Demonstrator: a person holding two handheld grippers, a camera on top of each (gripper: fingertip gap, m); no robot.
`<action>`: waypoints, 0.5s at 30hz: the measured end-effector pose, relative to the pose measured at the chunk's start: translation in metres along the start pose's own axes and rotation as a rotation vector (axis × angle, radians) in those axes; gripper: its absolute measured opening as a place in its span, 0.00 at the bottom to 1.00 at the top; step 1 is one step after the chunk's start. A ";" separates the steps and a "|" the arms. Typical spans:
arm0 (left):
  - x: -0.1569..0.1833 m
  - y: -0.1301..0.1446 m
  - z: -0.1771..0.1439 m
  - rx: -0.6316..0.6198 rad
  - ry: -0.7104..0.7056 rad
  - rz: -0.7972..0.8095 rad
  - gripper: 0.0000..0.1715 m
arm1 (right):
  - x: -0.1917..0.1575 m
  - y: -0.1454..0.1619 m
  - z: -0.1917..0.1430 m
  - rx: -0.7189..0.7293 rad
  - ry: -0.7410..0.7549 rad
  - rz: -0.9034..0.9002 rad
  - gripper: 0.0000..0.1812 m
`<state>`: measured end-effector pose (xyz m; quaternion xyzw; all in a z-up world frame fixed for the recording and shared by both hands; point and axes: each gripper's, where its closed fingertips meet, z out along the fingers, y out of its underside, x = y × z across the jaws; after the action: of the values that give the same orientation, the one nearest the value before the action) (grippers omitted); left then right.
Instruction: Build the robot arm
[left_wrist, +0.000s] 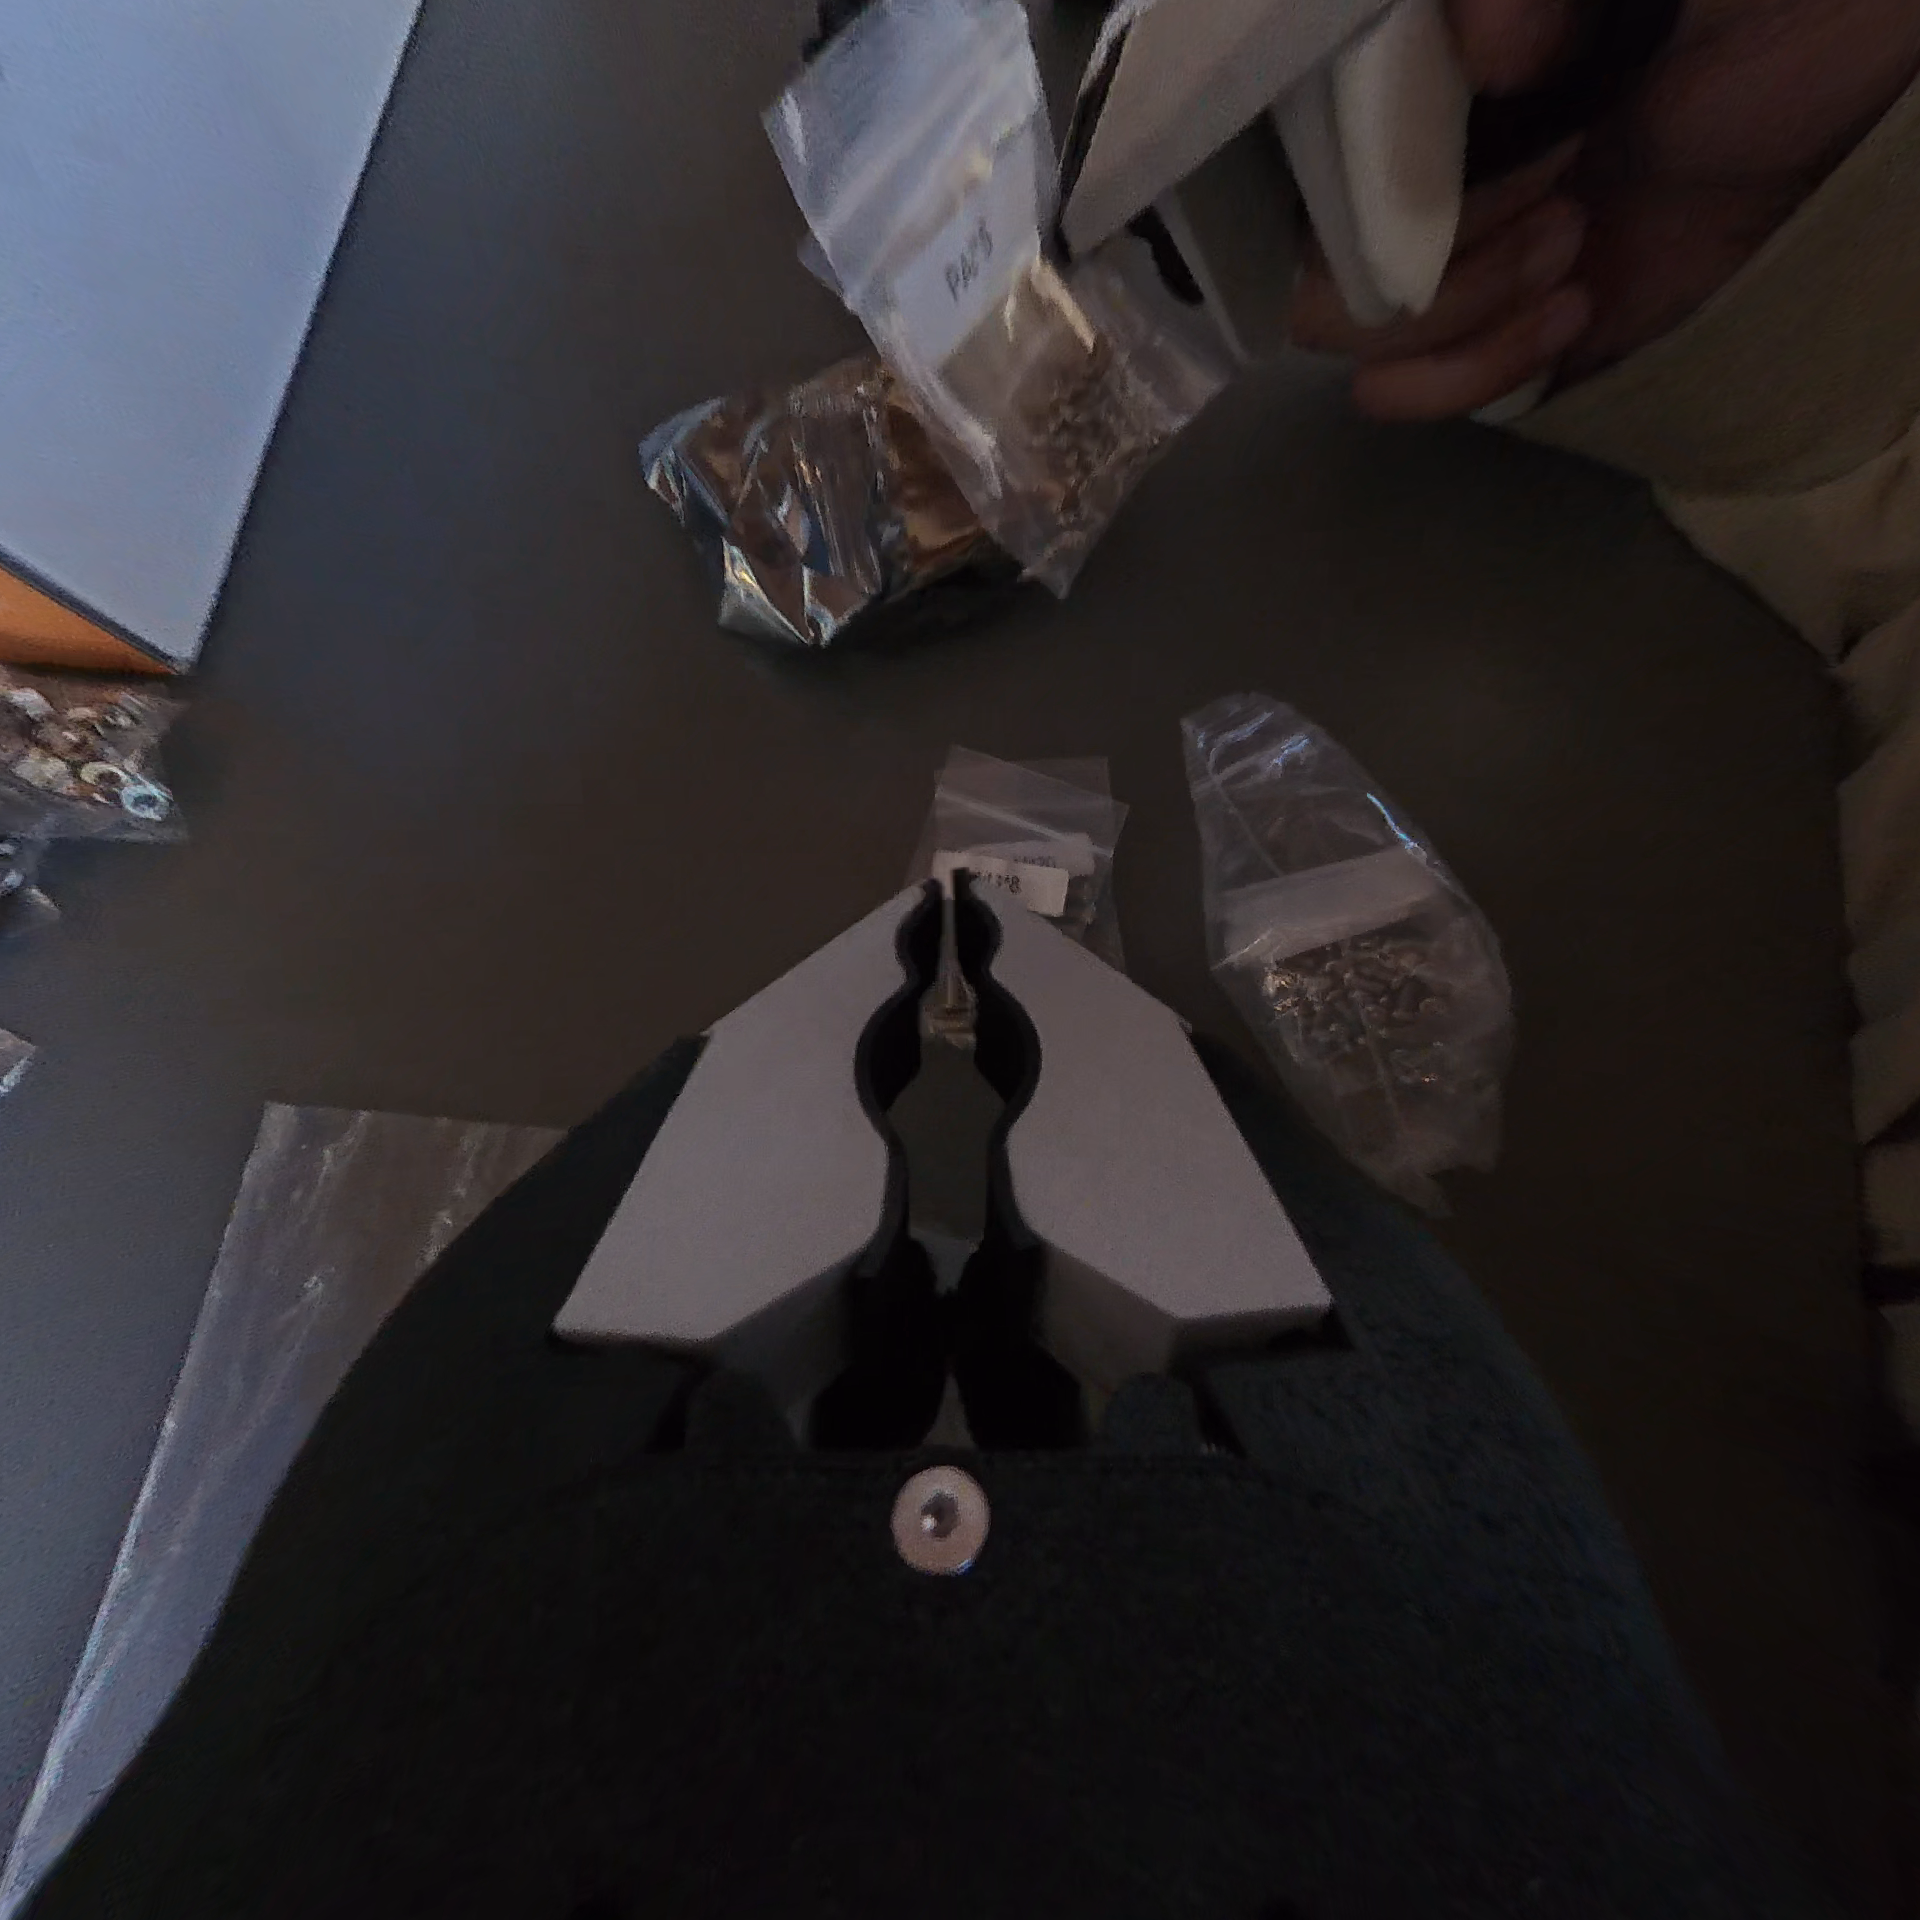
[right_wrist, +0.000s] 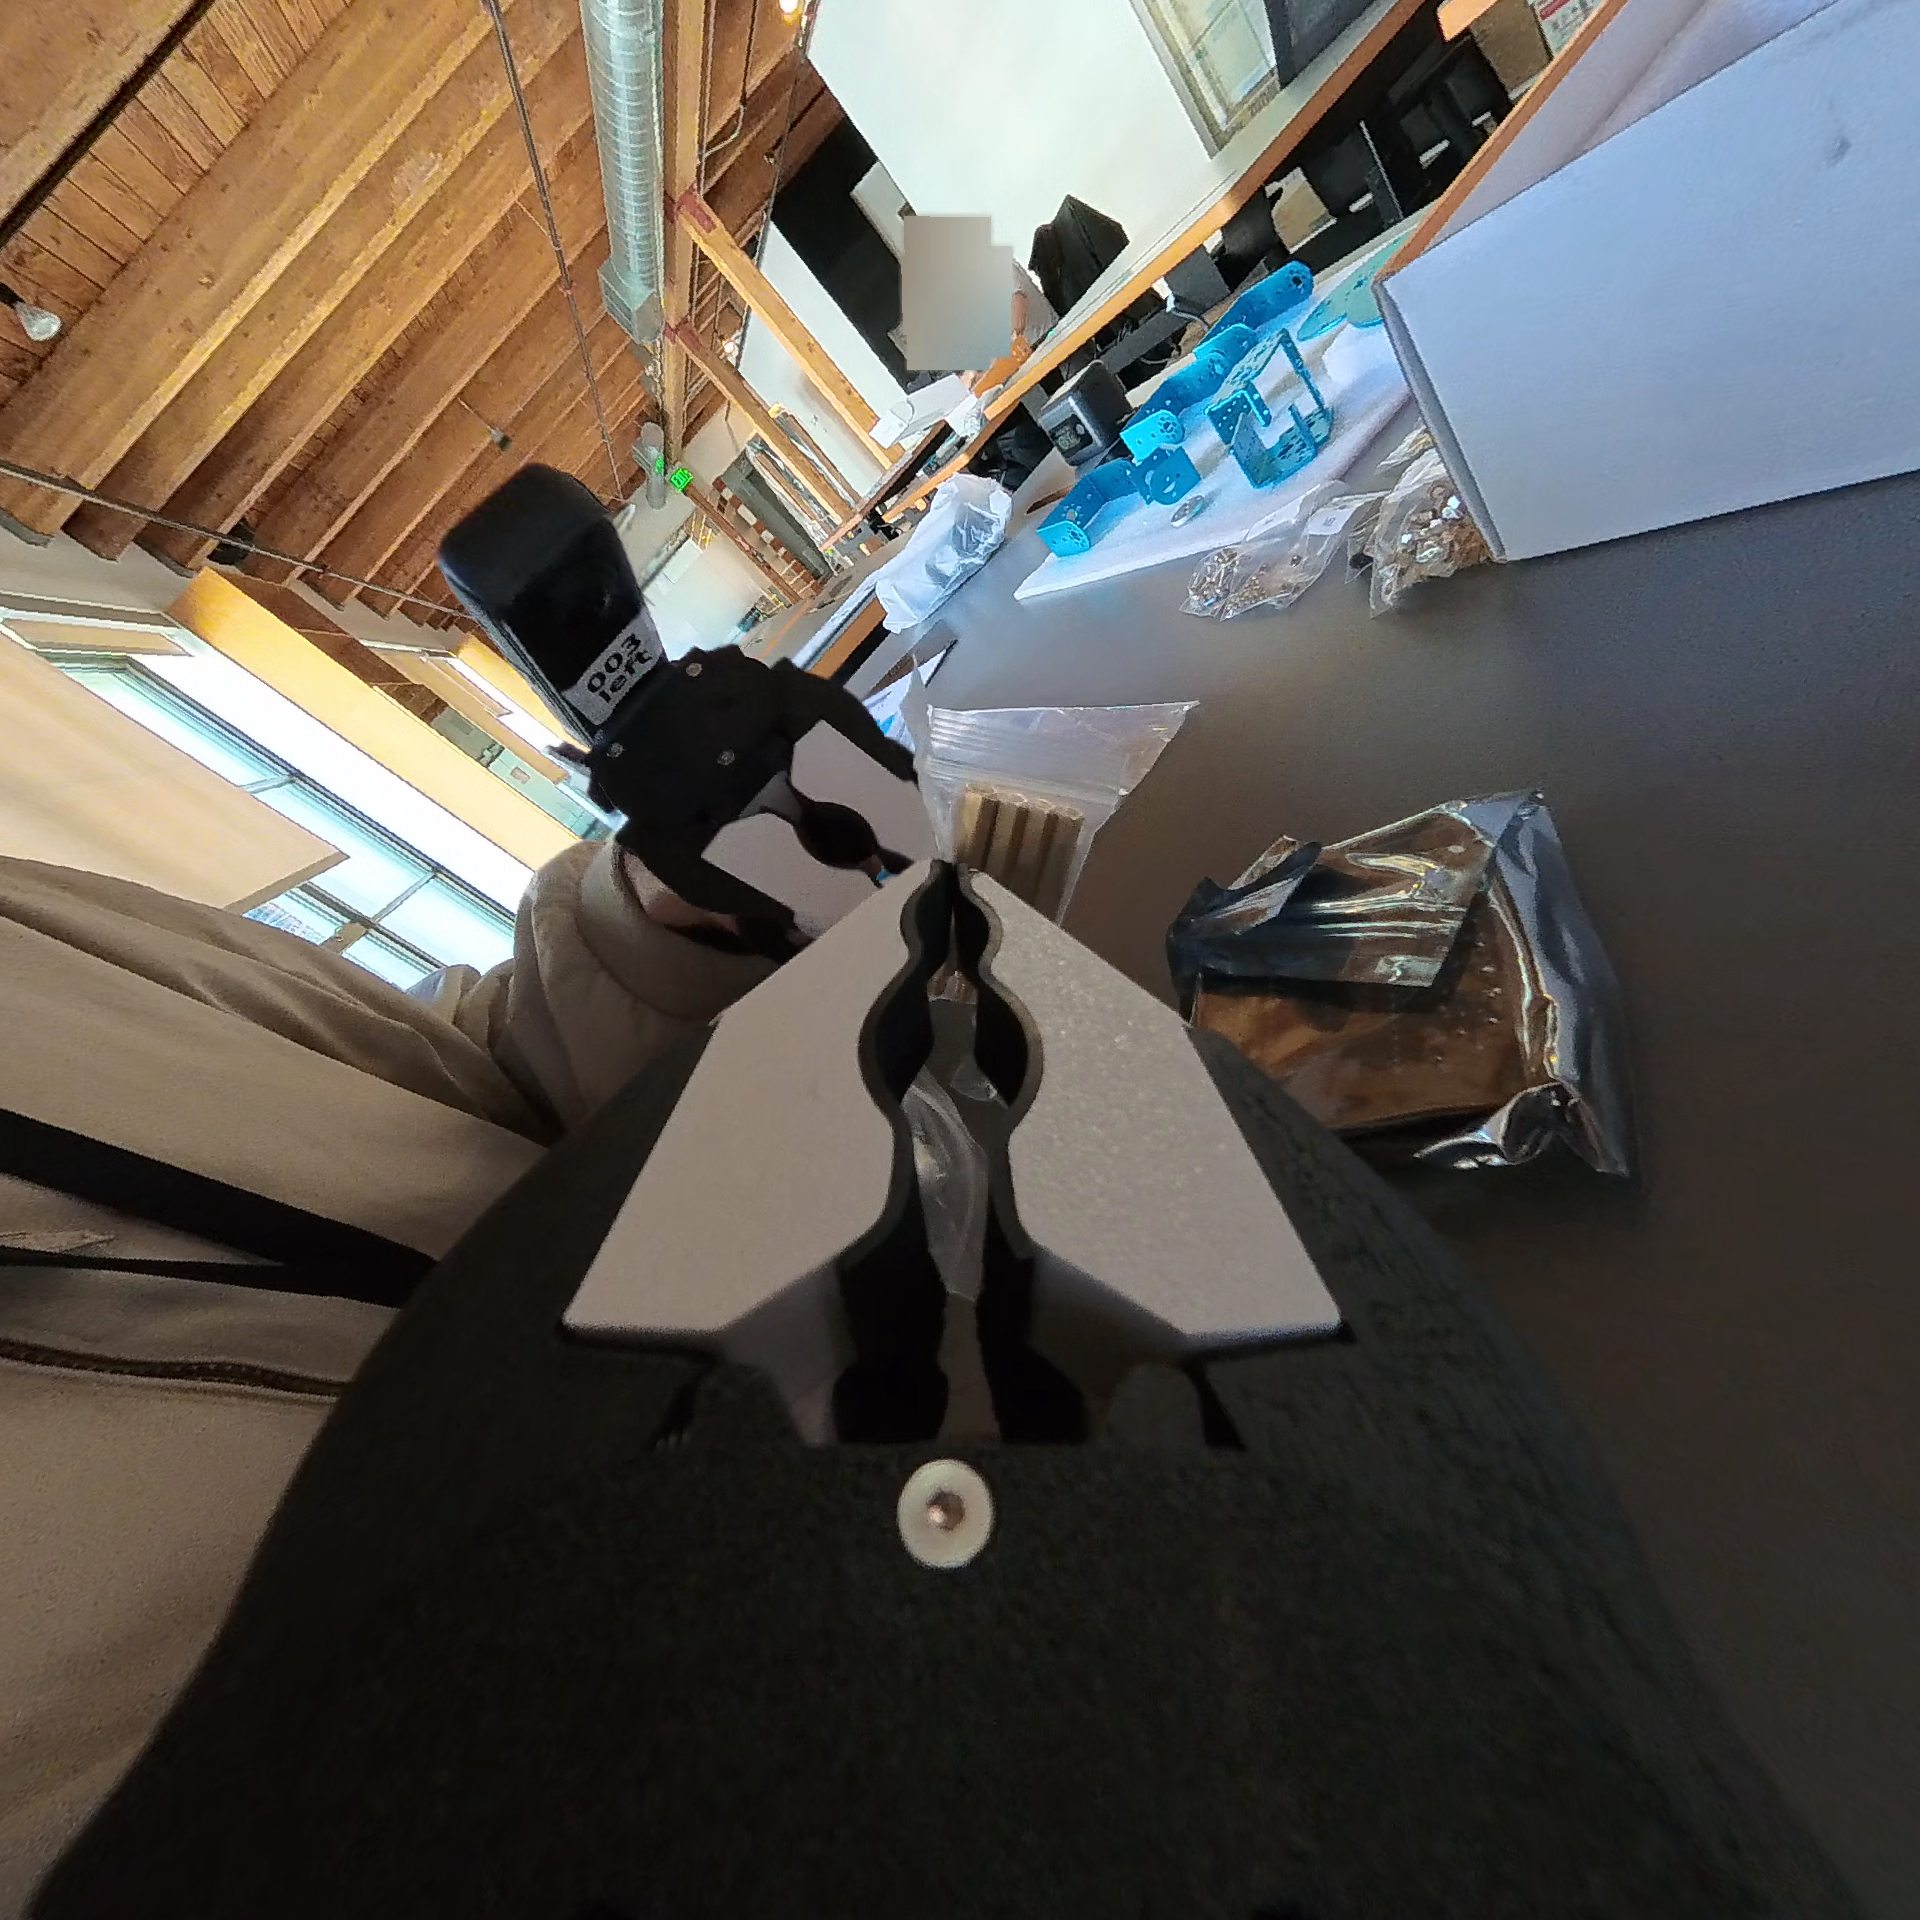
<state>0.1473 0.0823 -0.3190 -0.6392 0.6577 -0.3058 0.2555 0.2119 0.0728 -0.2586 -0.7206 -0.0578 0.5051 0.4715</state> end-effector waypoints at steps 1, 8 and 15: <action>-0.002 -0.002 0.001 0.005 -0.006 0.013 0.13 | -0.001 0.000 0.000 -0.001 -0.004 0.000 0.00; 0.013 0.008 0.026 -0.094 0.181 0.014 0.24 | -0.003 0.000 -0.001 0.005 -0.014 0.000 0.00; 0.014 0.013 0.021 -0.129 0.086 0.133 0.15 | -0.005 -0.001 -0.001 0.006 -0.020 -0.001 0.00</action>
<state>0.1532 0.0672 -0.3422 -0.5955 0.7273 -0.2723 0.2053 0.2108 0.0701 -0.2547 -0.7140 -0.0614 0.5123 0.4732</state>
